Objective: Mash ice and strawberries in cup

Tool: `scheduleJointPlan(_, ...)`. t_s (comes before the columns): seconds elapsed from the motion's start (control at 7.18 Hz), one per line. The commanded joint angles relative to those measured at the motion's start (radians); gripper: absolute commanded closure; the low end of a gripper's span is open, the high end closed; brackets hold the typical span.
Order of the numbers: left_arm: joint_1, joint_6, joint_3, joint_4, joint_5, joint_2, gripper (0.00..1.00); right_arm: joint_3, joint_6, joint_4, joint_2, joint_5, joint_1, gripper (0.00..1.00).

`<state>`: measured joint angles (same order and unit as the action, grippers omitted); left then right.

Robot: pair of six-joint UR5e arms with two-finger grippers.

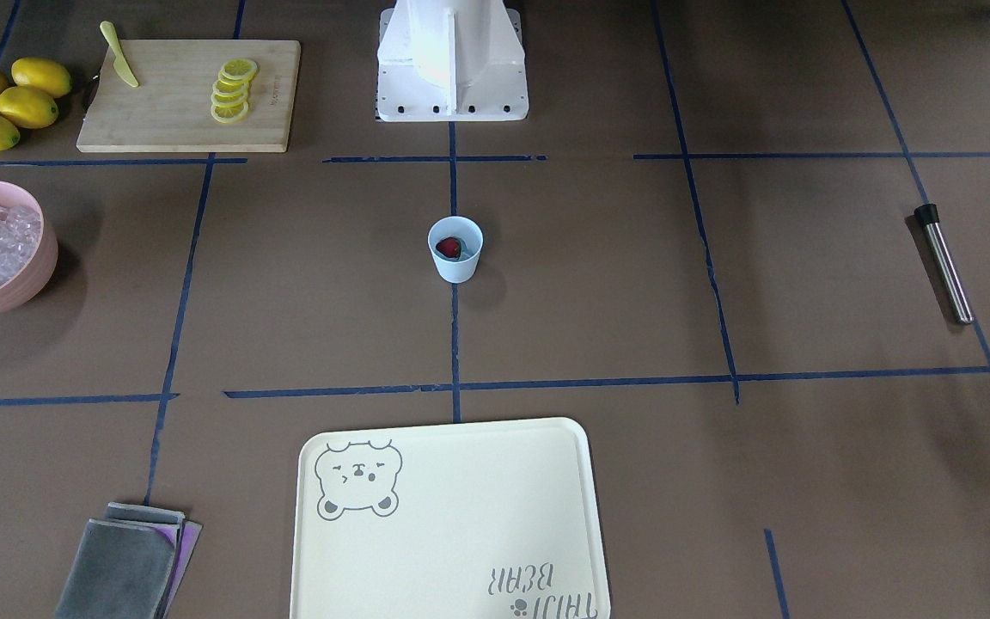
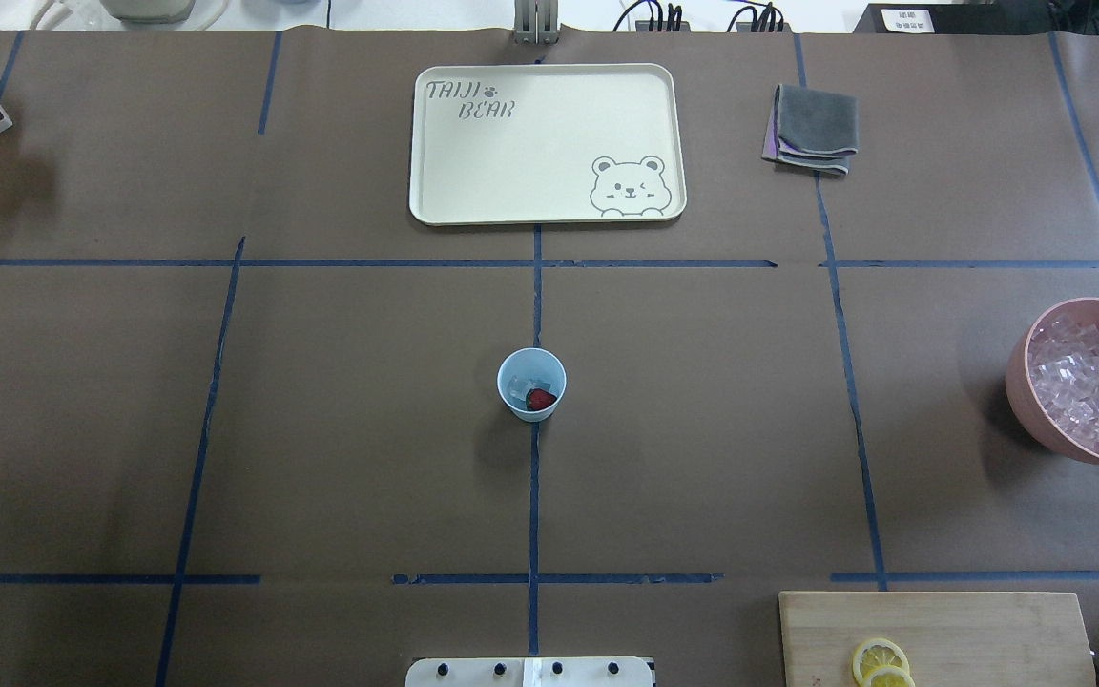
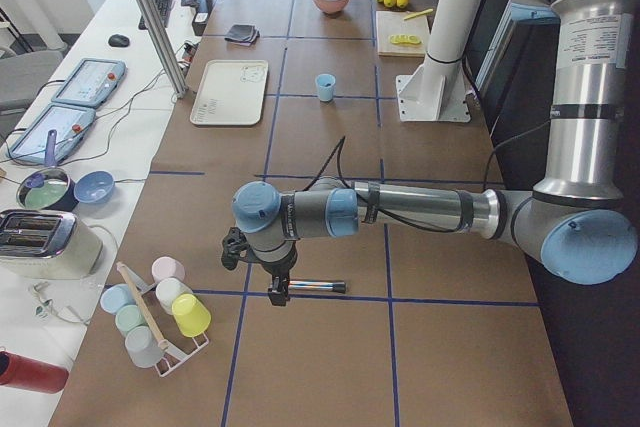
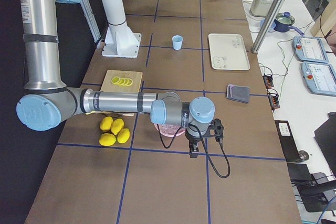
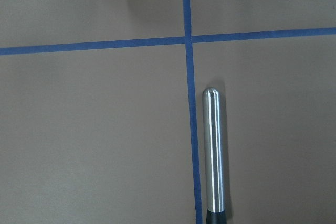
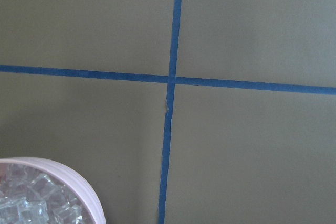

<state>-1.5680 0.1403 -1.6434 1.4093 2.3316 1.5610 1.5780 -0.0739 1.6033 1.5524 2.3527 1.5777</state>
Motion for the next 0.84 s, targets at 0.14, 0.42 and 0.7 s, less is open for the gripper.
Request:
scheduleJointPlan(0.14, -0.001, 0.001, -0.001, 0.000, -0.006, 0.002, 0.00, -0.019, -0.001, 0.010, -0.040, -0.017, -0.001, 0.00)
scheduleJointPlan(0.42, -0.001, 0.001, -0.012, 0.000, -0.006, 0.002, 0.00, -0.033, -0.003, 0.012, -0.040, -0.001, -0.004, 0.00)
scheduleJointPlan(0.7, -0.001, 0.001, -0.010, 0.002, -0.006, 0.001, 0.00, -0.039, -0.070, 0.015, -0.034, 0.005, -0.039, 0.00)
